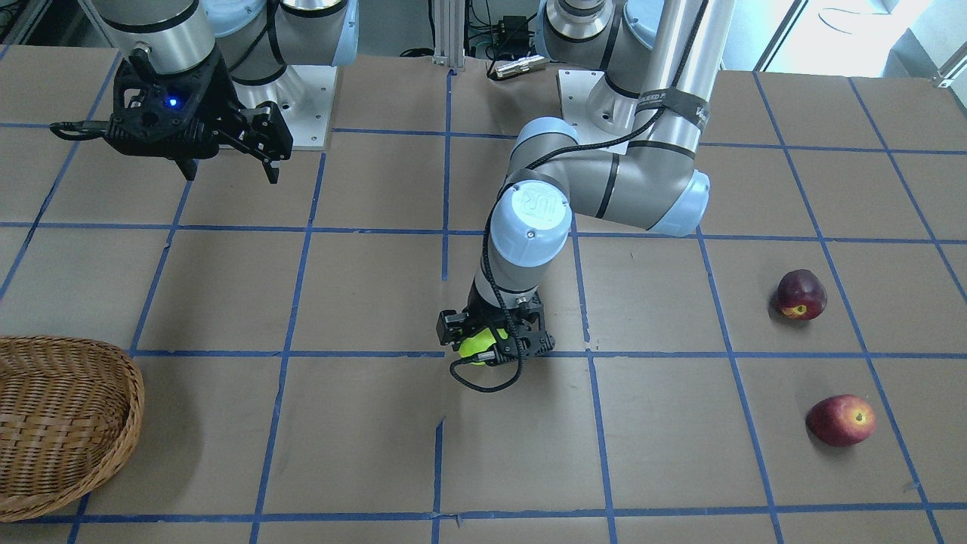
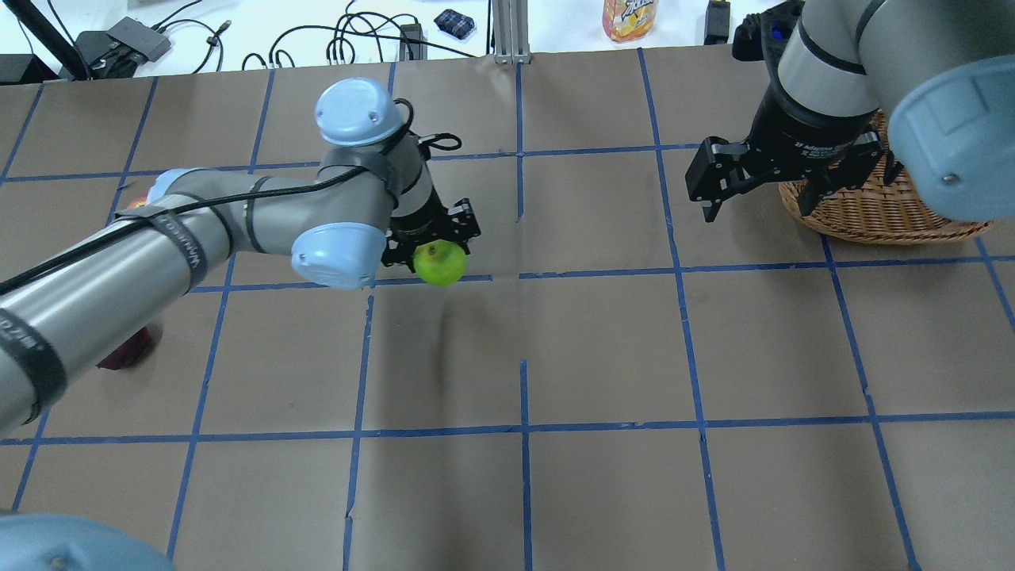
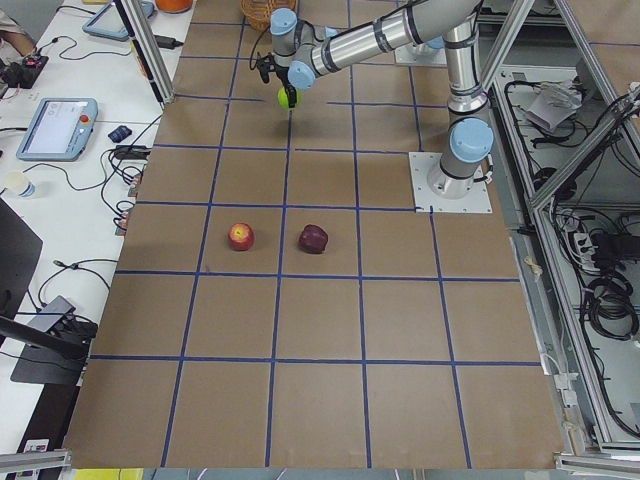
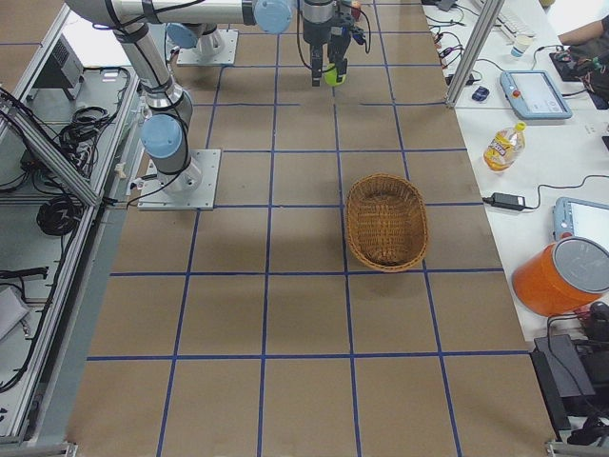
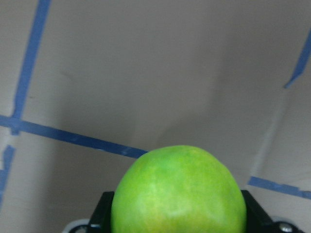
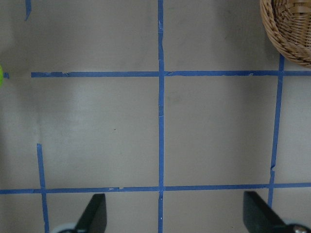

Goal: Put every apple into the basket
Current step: 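Carry the green apple to table center with the left gripper, release it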

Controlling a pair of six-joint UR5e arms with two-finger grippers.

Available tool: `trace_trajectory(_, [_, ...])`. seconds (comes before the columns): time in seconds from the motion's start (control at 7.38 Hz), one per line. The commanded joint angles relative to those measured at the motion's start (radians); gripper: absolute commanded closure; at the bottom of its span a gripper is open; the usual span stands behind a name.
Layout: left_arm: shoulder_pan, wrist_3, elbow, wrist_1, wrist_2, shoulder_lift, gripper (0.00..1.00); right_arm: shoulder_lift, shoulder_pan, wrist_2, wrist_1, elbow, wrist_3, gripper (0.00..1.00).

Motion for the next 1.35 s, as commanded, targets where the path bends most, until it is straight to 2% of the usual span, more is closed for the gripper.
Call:
trace_trajectory(0.0, [-0.036, -0.046, 0.039, 0.001, -0.006, -0.06, 0.46, 0.003, -0.002, 0.009, -0.011, 0.0, 0.0, 0.0])
trace_trajectory(0.14, [-0.036, -0.062, 0.037, 0.004, -0.006, -0.074, 0.0, 0.01, 0.0, 0.009, -0.008, 0.002, 0.0, 0.0])
trace_trajectory(0.27, [-0.036, -0.06, 0.042, 0.003, -0.009, -0.077, 0.0, 0.024, 0.0, 0.011, -0.014, 0.006, 0.0, 0.0])
trace_trajectory(0.54, [-0.021, -0.037, 0.06, -0.002, -0.012, -0.036, 0.0, 0.13, 0.001, 0.012, -0.011, -0.006, 0.003, 0.0])
trace_trajectory(0.68, [0.018, -0.015, 0.086, -0.025, -0.009, -0.021, 0.0, 0.147, 0.006, 0.014, -0.057, -0.012, 0.012, 0.0])
trace_trajectory(1.08, [0.202, 0.386, 0.094, -0.324, 0.013, 0.108, 0.0, 0.248, 0.038, 0.015, -0.187, -0.017, 0.118, 0.0])
trace_trajectory(1.22, [0.28, 0.524, 0.08, -0.359, 0.045, 0.149, 0.0, 0.289, 0.09, 0.058, -0.213, -0.02, 0.156, 0.0])
